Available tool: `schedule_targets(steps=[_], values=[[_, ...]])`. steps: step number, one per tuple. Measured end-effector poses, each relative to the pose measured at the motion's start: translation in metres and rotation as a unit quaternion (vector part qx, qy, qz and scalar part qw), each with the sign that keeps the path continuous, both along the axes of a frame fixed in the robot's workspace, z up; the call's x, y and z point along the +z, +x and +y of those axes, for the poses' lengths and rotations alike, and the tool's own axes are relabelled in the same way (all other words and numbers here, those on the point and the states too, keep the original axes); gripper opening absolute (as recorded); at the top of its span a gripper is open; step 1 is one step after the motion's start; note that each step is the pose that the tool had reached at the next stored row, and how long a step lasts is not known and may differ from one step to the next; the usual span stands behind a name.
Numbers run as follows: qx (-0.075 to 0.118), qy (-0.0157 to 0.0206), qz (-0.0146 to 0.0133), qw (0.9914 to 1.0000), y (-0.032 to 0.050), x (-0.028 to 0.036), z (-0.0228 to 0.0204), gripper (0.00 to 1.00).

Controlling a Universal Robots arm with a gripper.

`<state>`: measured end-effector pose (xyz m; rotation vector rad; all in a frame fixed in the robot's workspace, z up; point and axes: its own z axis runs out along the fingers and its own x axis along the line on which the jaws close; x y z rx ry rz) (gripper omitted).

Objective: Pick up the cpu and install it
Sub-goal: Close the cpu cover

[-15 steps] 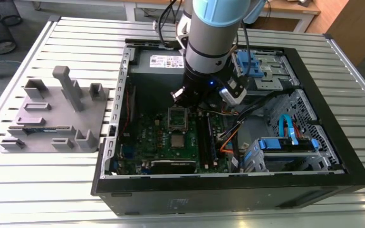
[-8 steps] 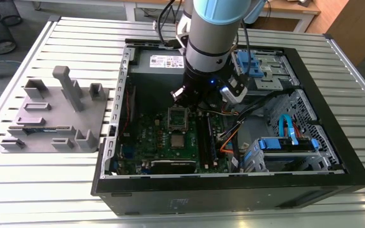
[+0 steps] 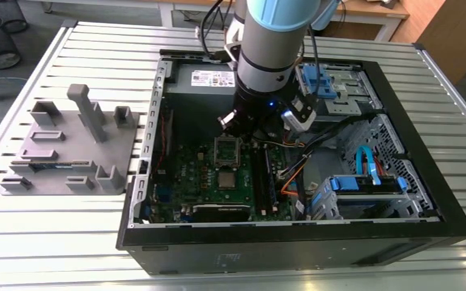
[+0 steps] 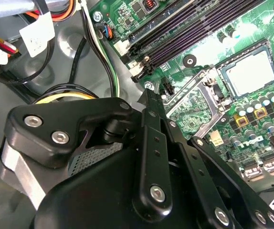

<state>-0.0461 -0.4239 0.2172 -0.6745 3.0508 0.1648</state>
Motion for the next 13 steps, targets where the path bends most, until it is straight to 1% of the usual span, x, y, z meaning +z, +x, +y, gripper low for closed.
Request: schedule_targets(steps=[2,5,9,13], values=[[0.01,0.0,0.0,0.99995,0.0,0.0,-0.0001,0.11],[0.027,0.0,0.0,0.99963,0.0,0.0,-0.0001,0.11],[0.032,0.0001,-0.0001,0.99949,0.0,0.0001,-0.0001,0.11],[0.039,0.0,0.0,0.99923,0.0,0.0025,-0.0002,0.11]])
